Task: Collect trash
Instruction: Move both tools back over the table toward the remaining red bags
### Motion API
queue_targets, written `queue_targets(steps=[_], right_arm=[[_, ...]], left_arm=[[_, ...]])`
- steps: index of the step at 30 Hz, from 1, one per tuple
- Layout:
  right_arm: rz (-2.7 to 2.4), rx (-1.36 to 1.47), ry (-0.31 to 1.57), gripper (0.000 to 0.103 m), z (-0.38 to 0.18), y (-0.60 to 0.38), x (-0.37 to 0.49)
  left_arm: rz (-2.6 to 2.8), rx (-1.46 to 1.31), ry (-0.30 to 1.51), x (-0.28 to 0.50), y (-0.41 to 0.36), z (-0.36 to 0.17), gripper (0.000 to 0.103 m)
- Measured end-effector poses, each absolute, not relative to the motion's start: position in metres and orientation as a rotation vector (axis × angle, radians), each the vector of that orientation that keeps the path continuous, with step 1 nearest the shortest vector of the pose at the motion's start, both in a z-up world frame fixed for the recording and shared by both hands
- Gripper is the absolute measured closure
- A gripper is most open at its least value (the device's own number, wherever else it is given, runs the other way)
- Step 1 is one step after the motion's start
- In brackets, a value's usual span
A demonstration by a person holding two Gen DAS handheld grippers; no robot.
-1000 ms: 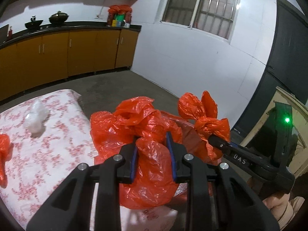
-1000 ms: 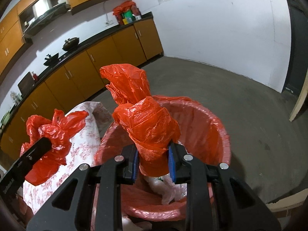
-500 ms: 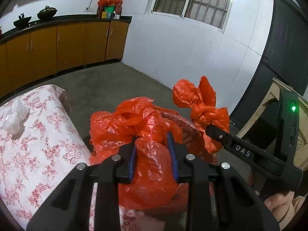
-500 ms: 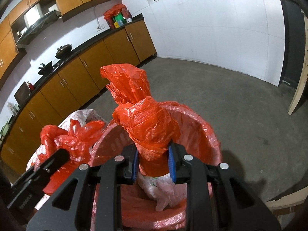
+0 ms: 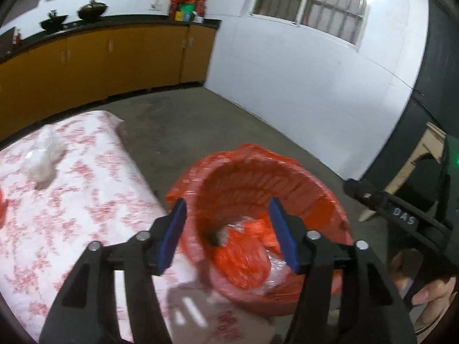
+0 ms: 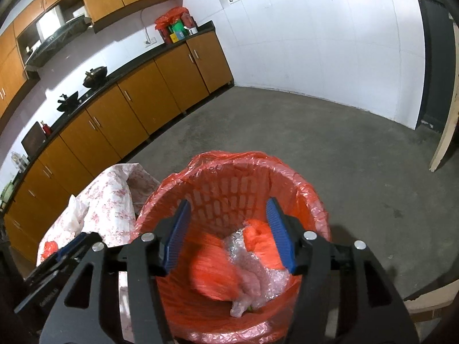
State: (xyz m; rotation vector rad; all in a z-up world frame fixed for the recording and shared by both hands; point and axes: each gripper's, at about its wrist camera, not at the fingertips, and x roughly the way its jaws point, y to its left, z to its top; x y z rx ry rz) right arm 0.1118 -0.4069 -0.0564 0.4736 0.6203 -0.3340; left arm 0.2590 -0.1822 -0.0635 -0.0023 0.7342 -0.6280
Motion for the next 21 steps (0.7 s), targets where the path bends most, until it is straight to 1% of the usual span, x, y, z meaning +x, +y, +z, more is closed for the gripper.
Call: queue_targets(steps=[6,12,21], right_arm=[[-0.326,0.434,0.627,0.047,-0.052,-0.398,0.116],[-0.294,0.389,0.635,0.047,-0.050,-0.382,0.123],[-0.246,0.352,0.651,0.047,-0.046,-0.357,0.136]], left_arm=[[-0.520,-0.001,0.718,0.258,-0.148,-0.062,0.033],[-0.406,0.041,0.676,0.251,-0.109,-0.060,0.029],[-0.257,0.021,0.676,0.251,-0.047,-0.065,0.026]])
